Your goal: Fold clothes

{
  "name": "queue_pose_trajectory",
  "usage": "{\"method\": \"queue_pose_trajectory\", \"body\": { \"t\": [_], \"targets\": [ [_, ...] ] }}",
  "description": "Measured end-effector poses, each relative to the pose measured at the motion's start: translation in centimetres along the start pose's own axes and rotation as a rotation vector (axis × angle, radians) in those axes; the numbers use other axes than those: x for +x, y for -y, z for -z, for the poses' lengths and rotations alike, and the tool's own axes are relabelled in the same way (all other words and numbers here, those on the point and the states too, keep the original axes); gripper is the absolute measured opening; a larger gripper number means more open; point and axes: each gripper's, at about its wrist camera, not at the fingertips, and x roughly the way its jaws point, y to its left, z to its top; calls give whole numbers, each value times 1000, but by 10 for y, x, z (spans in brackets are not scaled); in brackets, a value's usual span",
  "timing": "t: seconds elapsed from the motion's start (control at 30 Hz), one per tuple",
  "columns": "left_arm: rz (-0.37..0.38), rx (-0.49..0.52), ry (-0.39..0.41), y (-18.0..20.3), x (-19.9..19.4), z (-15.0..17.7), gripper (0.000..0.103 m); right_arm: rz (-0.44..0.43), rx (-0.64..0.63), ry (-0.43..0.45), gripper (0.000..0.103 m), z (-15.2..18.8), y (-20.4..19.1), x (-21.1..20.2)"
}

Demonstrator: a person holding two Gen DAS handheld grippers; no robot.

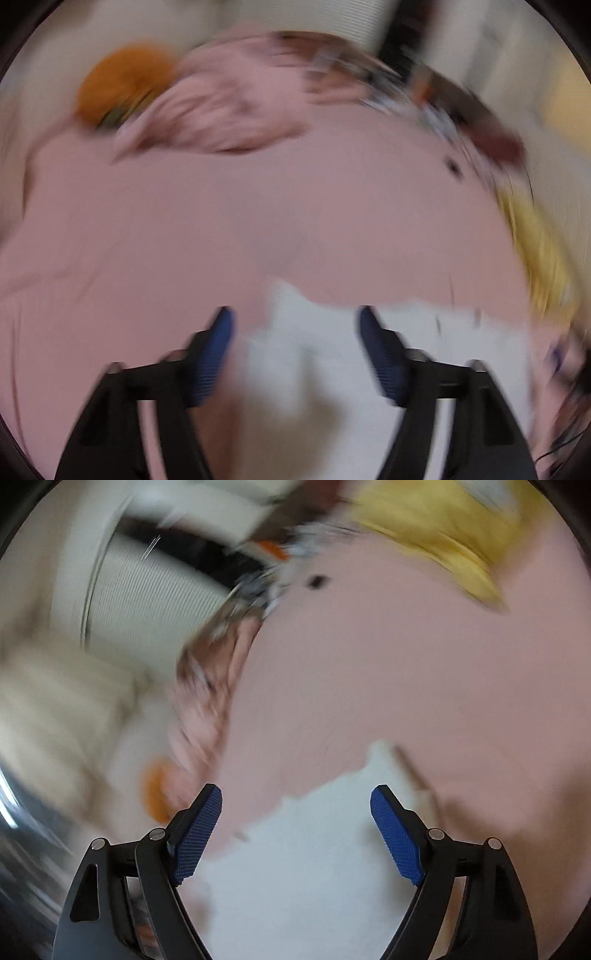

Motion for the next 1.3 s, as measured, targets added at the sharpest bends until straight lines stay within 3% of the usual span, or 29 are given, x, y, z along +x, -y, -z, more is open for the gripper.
{"method": "queue_pose_trajectory", "body": {
  "t": [0.07,0.13,0.2,0.27,0.33,0.37,0.43,0.47,0.57,0.6,0.67,0.73,0.8,0.83,0.93,1.03,1.07,1.13,1.2,1.23,1.27,1.3],
  "targets": [
    [-58,115,31,48,13,29,89,151,-249,-8,83,34,-55,26],
    [-110,156,46,66,29,55,89,256,-420,-14,83,70,-81,52],
    [-156,162,57,62,41,73,89,306,-471,-50,83,87,-67,69],
    [-148,152,74,41,44,82,93,347,-505,-78,81,102,-53,81],
    [-193,133,94,23,39,83,93,341,-413,-25,78,91,-31,55],
    [-229,119,103,17,33,82,92,413,-398,13,78,87,-30,45],
    [-263,86,142,13,13,84,91,464,-363,80,79,85,-36,23],
    [-251,73,157,14,4,86,91,470,-352,101,79,87,-40,14],
    [-181,120,142,37,-7,105,91,304,-434,6,79,120,-58,9],
    [-185,132,124,40,-6,112,91,304,-463,-24,79,131,-56,13],
    [-234,114,60,26,8,125,92,337,-454,-51,78,144,-41,15],
    [-213,32,52,2,3,124,87,370,-394,-2,75,144,-28,-3],
    [-350,10,90,-9,-20,126,87,506,-389,55,76,142,-37,-25],
    [-380,7,105,-11,-30,128,87,542,-393,76,76,144,-41,-35],
    [-315,58,73,-6,-34,140,88,454,-447,9,76,164,-43,-42],
    [-370,91,1,-17,-22,149,88,455,-387,-24,69,178,-14,-54],
    [-361,49,1,-24,-28,149,88,490,-370,4,69,178,-11,-64],
    [-436,24,24,-24,-45,146,88,627,-352,40,70,175,-16,-80],
    [-508,109,74,-5,-59,151,88,527,-374,41,70,178,-24,-88],
    [-489,162,68,4,-58,156,89,473,-403,27,71,182,-30,-88],
    [-477,210,34,10,-51,160,89,456,-459,-12,71,188,-33,-80],
    [-473,236,2,11,-44,164,89,498,-482,-48,71,193,-31,-72]
  ]
}}
